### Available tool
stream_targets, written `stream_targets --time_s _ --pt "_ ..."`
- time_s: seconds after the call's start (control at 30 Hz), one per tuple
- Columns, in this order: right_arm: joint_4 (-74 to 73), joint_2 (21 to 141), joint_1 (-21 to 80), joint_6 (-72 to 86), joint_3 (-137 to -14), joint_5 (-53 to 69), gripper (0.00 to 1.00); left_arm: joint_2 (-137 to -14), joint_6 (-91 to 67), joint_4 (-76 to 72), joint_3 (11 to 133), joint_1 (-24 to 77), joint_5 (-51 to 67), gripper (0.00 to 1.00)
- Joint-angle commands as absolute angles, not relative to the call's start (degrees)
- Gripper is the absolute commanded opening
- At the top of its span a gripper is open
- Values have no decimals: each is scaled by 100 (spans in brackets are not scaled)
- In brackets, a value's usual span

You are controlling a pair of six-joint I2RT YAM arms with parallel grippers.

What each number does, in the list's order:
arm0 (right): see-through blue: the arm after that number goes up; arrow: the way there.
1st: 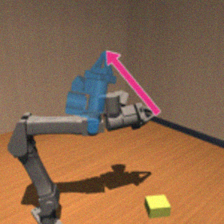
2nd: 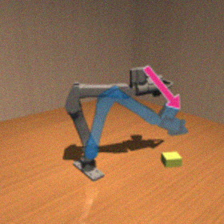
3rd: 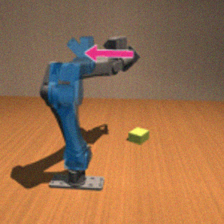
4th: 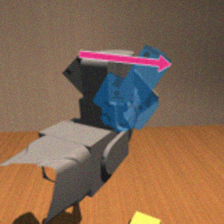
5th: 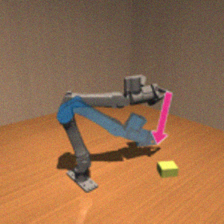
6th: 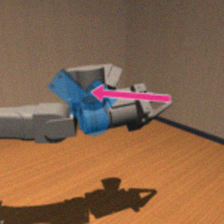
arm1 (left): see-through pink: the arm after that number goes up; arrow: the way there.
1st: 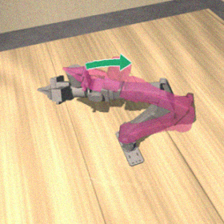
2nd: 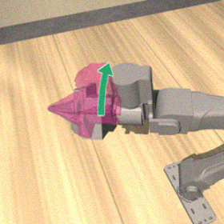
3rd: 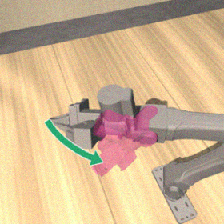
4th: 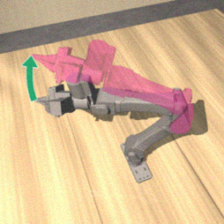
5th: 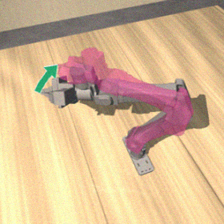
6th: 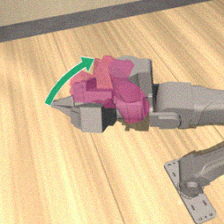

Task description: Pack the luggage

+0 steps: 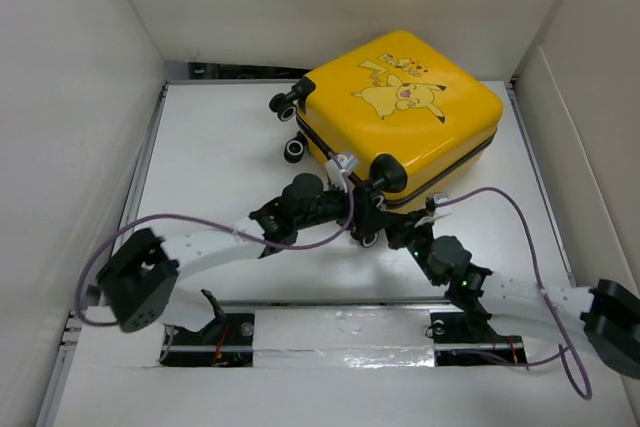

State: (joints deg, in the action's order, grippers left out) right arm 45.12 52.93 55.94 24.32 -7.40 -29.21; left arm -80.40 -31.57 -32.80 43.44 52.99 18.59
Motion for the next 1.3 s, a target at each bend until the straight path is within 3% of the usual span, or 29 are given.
stream_targets --time_s 0.0,0.13,0.23,0.4,0.5,0.6,0.87,1.0,1.13,1.17,1.27 --pt "3782 4257 5818 2689 -852 -2232 0 -6481 -2601 -2895 4351 4820 126 99" --pt "2341 3245 5818 2584 -1124 -2355 0 -5898 -3093 -2637 4175 3405 -624 99" --pt "2181 3199 5818 2487 -1186 -2172 0 -5836 -3646 -2777 4105 2194 -64 98" --pt "2206 3559 5818 2558 -1213 -1960 0 -6457 -3632 -2847 4384 1276 419 95" --pt "2206 3569 5818 2470 -1230 -1951 0 -7186 -3114 -2803 4841 1213 965 95" --pt "2005 3420 5713 2382 -1257 -1873 0 -7645 -2227 -3810 4633 1213 1704 95" --pt "1986 3419 5397 2241 -1292 -1372 0 -8358 -1697 -4447 4807 1160 1757 96" --pt "2056 3366 5335 2232 -1239 -1152 0 -8552 -1225 -4395 5474 1265 2039 93" --pt "2092 3252 5282 2224 -1178 -1055 0 -9640 -390 -4395 6818 1406 2082 93" --pt "2083 3243 5282 2232 -1169 -1037 0 -9737 -291 -2559 6968 1458 2153 92" --pt "2092 3199 5221 2232 -1151 -993 0 -9931 -246 -2399 7137 1459 2258 84"
